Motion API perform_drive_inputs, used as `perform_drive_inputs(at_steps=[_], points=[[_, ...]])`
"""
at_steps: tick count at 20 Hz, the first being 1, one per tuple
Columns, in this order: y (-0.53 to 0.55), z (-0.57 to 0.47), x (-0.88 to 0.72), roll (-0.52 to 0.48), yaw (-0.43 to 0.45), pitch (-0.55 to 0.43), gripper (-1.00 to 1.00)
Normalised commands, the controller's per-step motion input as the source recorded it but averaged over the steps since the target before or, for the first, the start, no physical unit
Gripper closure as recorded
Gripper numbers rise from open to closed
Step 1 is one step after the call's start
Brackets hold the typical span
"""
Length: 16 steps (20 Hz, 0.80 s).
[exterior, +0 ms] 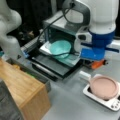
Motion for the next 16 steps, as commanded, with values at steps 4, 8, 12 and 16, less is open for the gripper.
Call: perform_drive_inputs(at_steps=[4, 8, 12, 16], points=[[0.08, -0.02, -1.0, -0.003, -0.168, -0.276, 1.0], [0.05, -0.05, -1.0, 0.008, -0.054, -0.247, 1.0], [0.02, -0.27, -0.99, -0.004, -0.078, -0.231, 1.0], [0.1, -0.3, -0.62, 0.086, -0.163, -0.248, 1.0]])
